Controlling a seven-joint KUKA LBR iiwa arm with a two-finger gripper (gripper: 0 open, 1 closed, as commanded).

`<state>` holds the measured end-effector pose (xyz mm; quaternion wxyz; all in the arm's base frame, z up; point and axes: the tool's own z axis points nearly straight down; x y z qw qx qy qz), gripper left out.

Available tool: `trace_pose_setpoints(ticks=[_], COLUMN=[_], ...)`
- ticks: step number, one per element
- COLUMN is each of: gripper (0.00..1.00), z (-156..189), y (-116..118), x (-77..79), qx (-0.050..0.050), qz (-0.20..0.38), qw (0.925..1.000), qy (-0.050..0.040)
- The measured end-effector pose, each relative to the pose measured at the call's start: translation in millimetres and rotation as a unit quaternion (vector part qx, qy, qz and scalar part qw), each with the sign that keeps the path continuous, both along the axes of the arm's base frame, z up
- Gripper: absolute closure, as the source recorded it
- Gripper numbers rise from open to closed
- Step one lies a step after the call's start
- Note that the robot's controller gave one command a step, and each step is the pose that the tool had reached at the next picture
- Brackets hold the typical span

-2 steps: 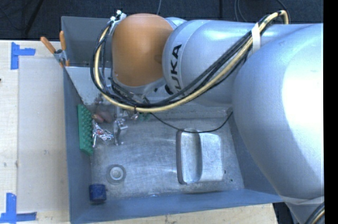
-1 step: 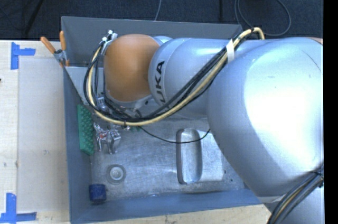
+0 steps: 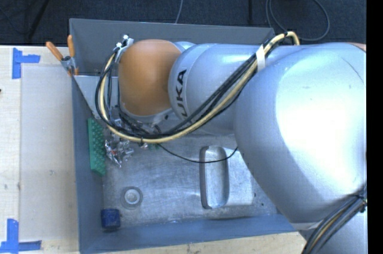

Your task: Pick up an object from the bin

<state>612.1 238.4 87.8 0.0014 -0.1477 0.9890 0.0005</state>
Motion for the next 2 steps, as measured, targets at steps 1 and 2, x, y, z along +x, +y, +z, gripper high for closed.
trace_pose_setpoints(ticks=[1,2], gripper=[1.00,1.00], z=[68.0,179.5], y=[-11.7,4.8], x=[-4.1,-3.2], qx=[0.001,0.001], qz=[-0.005,-0.009], qw=[1.0000,1.0000], qy=[-0.0024,-0.0033])
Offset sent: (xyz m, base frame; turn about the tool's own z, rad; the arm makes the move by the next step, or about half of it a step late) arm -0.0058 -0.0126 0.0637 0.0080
